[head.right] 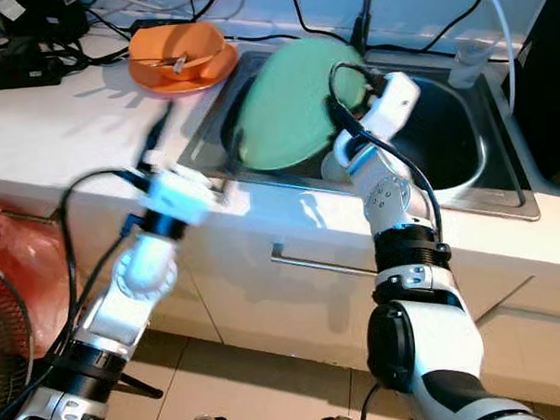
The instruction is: Kitchen organization
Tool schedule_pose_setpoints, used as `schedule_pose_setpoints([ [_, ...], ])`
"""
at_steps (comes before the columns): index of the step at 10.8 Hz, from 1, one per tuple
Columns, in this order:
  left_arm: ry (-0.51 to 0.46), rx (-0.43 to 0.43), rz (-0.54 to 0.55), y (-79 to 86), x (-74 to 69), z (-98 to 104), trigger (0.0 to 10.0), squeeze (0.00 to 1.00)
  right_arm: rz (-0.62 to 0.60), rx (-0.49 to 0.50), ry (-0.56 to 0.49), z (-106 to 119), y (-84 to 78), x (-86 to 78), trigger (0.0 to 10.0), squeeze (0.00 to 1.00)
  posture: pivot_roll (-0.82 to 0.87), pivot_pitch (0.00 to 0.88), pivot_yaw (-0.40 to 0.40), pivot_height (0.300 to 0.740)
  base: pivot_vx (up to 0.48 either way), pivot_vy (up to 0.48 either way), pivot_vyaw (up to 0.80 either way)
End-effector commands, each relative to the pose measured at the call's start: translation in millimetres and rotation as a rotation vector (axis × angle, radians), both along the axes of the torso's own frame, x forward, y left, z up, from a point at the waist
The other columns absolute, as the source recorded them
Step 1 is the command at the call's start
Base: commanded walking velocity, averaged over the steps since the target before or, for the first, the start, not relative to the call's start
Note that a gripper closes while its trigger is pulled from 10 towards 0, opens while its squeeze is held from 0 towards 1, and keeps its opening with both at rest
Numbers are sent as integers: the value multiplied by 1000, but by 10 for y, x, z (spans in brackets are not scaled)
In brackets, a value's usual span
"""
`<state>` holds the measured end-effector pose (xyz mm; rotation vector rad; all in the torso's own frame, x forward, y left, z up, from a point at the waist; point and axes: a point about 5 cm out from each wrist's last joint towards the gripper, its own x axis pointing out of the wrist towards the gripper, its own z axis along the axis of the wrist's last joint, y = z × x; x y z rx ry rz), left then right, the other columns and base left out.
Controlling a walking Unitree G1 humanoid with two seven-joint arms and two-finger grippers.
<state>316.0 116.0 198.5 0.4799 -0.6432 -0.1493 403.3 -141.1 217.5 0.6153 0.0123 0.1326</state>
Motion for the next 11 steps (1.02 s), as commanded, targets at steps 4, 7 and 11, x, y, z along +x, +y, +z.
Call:
schedule_pose_setpoints([
  [4,211,-187,33,190,145,-98,10000,0,-163,-163,68,-270,-241,-47,10000,0,-19,80,-10,740,0,0,0],
  [7,284,-250,-3,199,179,-104,10000,0,-175,-160,81,-339,-222,-56,10000,0,-20,80,-2,740,0,0,-533],
  [11,318,-288,-33,218,223,-23,10000,0,-172,-174,61,-333,-220,-57,10000,0,-19,79,5,740,0,0,-309],
])
